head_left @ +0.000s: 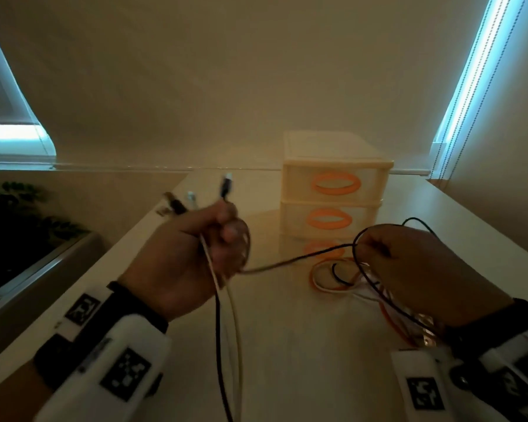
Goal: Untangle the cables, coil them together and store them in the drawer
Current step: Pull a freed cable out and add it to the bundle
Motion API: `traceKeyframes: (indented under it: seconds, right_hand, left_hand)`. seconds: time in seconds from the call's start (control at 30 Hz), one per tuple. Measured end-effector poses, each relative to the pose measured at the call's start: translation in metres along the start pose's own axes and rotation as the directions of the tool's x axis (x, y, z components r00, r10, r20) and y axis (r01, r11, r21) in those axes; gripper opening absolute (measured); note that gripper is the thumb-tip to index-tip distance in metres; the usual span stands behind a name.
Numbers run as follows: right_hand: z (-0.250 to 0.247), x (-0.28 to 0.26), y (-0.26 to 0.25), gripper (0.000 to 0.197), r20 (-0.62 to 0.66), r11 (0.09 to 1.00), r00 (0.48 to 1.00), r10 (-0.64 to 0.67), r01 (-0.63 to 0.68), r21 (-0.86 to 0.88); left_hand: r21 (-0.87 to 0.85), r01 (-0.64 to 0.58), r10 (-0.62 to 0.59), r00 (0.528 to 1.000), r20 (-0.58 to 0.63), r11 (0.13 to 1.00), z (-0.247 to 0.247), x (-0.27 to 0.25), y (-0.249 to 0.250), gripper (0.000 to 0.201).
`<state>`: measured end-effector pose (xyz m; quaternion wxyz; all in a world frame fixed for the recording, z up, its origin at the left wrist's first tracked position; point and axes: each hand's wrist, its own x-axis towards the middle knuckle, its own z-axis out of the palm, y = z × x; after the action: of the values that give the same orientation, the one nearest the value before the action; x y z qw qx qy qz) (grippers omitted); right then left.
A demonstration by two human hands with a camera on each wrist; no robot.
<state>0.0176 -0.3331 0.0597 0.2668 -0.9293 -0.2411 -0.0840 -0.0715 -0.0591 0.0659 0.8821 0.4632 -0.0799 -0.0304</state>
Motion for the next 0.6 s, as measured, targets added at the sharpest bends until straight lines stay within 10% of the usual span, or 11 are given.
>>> traceKeyframes:
  seconds: [0.2,0.37,0.6]
  right_hand:
    - [0.004,-0.004,-0.004,0.022,-0.15,0.981,0.988,-0.024,0.051,0.185]
    - [-0.012,-0.02,-0.019,0.013,-0.128,0.878,0.958,-0.258,0.288,0.381]
    - [0.014,-0.027,-0.034,0.013,0.161,0.846,0.831,-0.533,0.516,0.134]
  left_hand:
    - [0.252,0.312,-0.381,0.874,0.302,0.916,0.011,-0.003,-0.039,0.024]
    - [0.157,0.272,-0.293,0.947,0.13,0.949,0.009,0.006,-0.043,0.028]
    - [0.076,0.081,-0.062,0.971,-0.233,0.994,0.014,0.01,-0.042,0.032]
